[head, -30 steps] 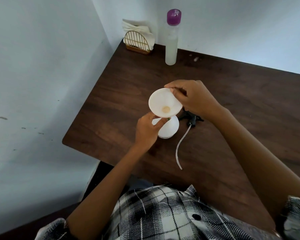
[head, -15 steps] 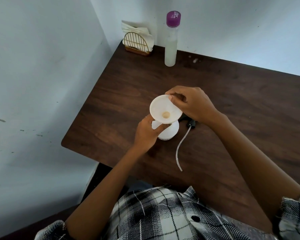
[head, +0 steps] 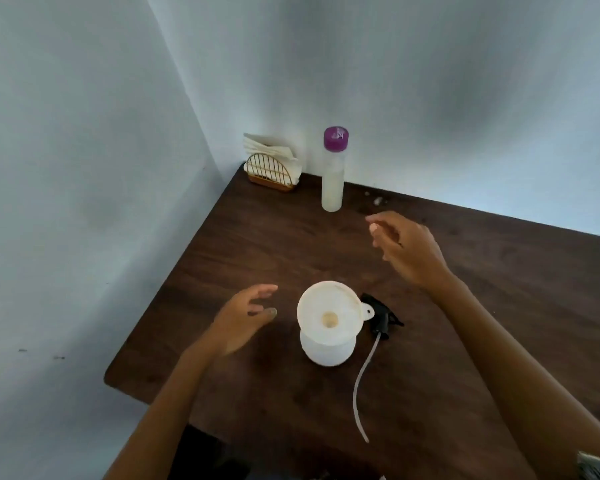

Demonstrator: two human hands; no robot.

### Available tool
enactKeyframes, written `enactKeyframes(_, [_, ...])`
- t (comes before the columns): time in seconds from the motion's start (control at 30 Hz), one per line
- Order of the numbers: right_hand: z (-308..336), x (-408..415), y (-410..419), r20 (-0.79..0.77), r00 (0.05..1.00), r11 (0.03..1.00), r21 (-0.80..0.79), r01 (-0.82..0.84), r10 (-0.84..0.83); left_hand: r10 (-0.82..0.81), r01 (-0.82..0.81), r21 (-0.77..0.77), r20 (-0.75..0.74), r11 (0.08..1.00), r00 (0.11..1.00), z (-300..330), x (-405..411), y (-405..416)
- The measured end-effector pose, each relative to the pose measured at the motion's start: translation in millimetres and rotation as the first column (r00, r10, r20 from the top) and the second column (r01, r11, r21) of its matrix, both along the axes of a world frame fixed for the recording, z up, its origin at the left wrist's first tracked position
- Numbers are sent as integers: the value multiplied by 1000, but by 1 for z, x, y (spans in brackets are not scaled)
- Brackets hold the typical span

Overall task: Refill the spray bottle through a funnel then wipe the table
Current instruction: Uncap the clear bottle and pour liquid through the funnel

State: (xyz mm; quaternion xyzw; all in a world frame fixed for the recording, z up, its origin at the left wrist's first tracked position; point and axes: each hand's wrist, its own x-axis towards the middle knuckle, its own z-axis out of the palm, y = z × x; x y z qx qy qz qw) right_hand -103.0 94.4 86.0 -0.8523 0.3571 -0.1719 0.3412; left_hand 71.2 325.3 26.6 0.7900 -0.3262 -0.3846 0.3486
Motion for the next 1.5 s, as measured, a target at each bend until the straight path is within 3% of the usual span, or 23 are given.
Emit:
enactKeyframes(0.17, [9,45,-51,-75,994,995,-66,75,-80,76,-77,-76,-15,994,997,19,39,-67])
enactKeyframes(0.37, [19,109,-96,-287,958,993,-120,-24,-11,60,-65,-83,-59,994,996,28,63,-174])
enactKeyframes(0.57, [16,151,-114,-364,930,969,-211,-128,44,26,-27,-85,-8,996,1000,14,79,-249])
enactKeyframes(0.7, [11,162,-117,-298,954,954,-277,-116,29,27,-25,-128,14,991,1000,0,84,-281])
enactKeyframes(0.83, [8,167,-116,-235,972,926,-373,-61,-30,99,-95,-225,5,970,995,-6,77,-296])
enactKeyframes(0.97, [8,163,-121,-301,952,883,-460,-88,-62,77,-54,-190,115,980,990,-9,64,-299])
enactKeyframes(1.27, [31,130,-110,-465,884,889,-386,-245,41,28,19,-164,277,986,961,-11,32,-262])
enactKeyframes(1.5, [83,107,-90,-452,876,871,-345,-348,171,47,20,-233,281,972,958,31,10,-233])
